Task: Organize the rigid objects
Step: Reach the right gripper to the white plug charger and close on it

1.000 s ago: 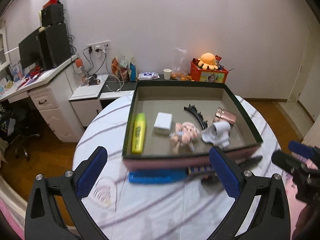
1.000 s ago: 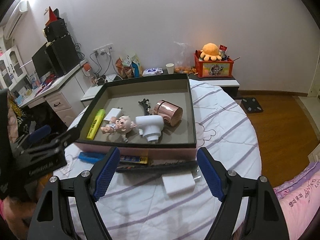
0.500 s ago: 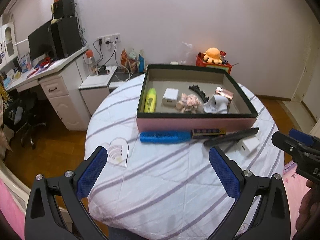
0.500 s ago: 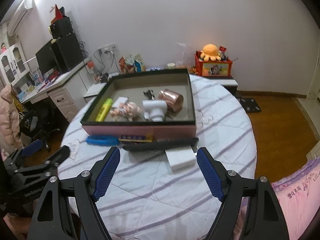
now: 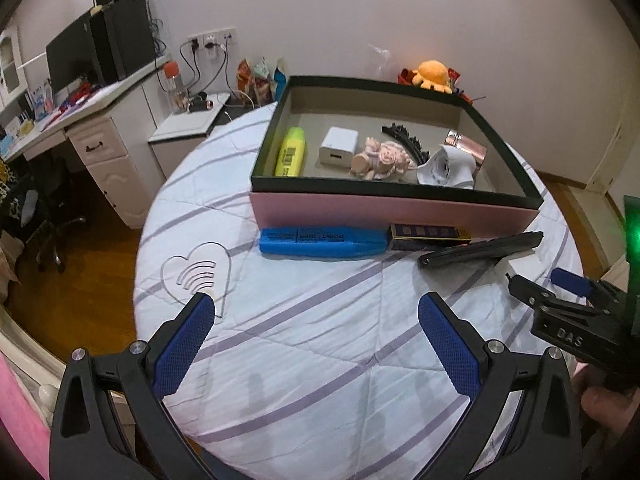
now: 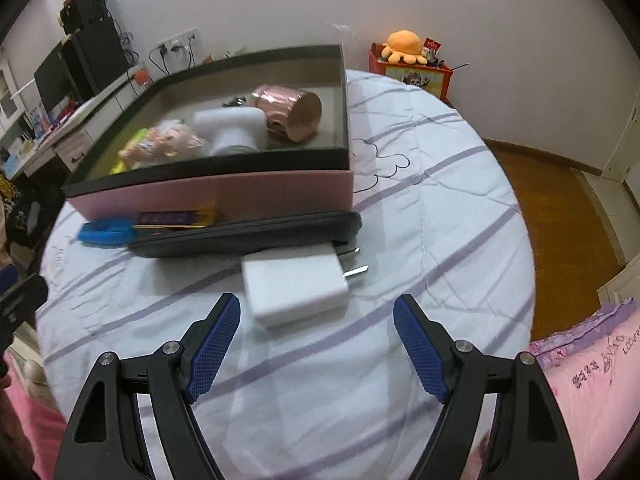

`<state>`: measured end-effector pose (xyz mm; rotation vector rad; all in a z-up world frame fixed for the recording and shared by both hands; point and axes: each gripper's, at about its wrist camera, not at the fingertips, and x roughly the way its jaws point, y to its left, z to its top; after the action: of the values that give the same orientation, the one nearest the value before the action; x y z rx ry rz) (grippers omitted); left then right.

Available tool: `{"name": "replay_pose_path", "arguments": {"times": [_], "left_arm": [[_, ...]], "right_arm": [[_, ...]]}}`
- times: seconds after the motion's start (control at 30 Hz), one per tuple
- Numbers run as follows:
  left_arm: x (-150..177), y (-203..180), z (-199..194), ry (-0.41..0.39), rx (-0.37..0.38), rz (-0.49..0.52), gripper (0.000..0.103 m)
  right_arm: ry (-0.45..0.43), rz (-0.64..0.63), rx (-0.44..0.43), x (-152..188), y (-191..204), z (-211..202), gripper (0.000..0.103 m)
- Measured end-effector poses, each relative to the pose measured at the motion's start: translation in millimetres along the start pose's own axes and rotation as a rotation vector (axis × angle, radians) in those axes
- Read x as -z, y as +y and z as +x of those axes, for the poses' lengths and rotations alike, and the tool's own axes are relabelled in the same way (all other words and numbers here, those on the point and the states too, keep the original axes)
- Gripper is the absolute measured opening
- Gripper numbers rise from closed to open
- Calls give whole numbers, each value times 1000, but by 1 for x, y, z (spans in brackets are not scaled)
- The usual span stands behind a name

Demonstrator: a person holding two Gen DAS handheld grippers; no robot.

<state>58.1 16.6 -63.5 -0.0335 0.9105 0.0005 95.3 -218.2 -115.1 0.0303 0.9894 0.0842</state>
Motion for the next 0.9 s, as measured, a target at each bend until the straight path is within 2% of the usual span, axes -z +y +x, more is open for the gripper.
{"name": "replay_pose_path", "arguments": {"times": [0.13, 0.27, 0.3, 0.33, 0.77, 0.9], "left_arm": [[-2, -4, 10, 18, 3, 4, 103], [-4, -7, 17, 32, 4, 8, 103], [-4, -7, 19, 35, 4, 8, 103], [-4, -7, 19, 36, 4, 7, 103], [-2, -7, 14, 23, 23, 7, 103], [-10, -1, 9, -2, 26, -4, 103]], "right_arm": [[18, -43, -9, -6, 0, 17, 81], [-11, -104, 3, -8, 6, 23, 80], [-12, -99, -1, -8, 5, 22, 77], [-13, -95, -7, -7, 5, 22, 69], [-18, -47, -67, 13, 7, -15, 68], [-49, -49, -97, 7, 14, -34, 69]]}}
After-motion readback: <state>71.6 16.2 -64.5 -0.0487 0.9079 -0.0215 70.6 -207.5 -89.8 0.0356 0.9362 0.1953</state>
